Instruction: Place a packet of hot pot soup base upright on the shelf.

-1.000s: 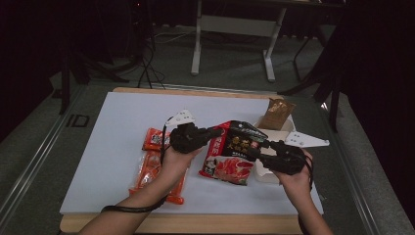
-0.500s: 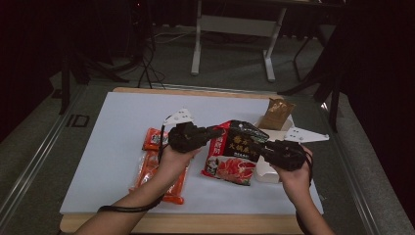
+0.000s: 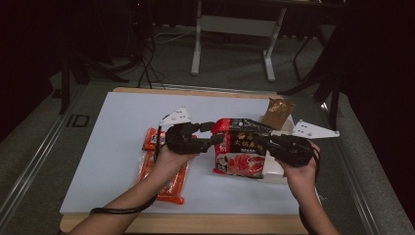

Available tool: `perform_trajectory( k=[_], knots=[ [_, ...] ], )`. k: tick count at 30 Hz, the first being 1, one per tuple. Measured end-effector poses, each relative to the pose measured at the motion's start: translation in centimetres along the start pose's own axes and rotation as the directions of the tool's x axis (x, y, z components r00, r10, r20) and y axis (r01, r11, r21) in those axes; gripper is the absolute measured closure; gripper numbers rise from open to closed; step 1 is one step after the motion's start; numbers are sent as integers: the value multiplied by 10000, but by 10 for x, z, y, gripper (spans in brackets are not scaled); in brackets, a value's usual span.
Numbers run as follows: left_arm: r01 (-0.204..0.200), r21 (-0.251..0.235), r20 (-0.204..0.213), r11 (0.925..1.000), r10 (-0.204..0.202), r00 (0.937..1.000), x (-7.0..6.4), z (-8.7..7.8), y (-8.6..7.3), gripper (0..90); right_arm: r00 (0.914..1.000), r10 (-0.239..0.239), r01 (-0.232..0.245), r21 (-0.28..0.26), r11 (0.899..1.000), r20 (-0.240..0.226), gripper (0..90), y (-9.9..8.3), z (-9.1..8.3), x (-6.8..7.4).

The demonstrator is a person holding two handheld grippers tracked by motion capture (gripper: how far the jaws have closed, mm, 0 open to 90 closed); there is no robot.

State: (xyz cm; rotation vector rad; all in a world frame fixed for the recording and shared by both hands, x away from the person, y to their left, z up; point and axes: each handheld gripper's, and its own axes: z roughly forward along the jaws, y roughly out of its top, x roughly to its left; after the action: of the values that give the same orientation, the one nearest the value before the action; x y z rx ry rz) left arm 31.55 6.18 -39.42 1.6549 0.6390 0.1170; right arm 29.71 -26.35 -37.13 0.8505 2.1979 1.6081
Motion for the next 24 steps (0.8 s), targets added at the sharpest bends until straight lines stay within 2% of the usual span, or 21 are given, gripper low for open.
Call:
perform_trajectory(
  k=[5, 7, 8, 11, 17, 24],
  knots=[
    [68, 125, 34, 9999, -69, 10000, 2, -4, -2, 157, 10000, -9, 10, -165, 9999, 61, 787, 7, -3, -1],
    [70, 188, -69, 9998, -69, 10000, 3, -7, -3, 142, 9997, -98, 103, -259, 9996, 209, 787, 13, -5, -1],
    [220, 107, 20, 9997, -220, 9998, 6, -11, -5, 140, 9996, -114, 121, -317, 9994, 245, 787, 15, -6, -2],
    [106, 246, -85, 9996, -104, 9999, 7, -15, -6, 33, 9993, -67, 84, -458, 9989, 356, 787, 21, -9, -7],
    [-219, 171, -684, 9996, 230, 9974, 9, -30, -12, 19, 9982, 2, 31, -550, 9985, 592, 787, 27, -14, -17],
    [-294, 98, -935, 9995, 302, 9952, 16, -46, -22, 19, 9942, 103, -21, -770, 9970, 1066, 786, 31, -20, -34]
  ],
)
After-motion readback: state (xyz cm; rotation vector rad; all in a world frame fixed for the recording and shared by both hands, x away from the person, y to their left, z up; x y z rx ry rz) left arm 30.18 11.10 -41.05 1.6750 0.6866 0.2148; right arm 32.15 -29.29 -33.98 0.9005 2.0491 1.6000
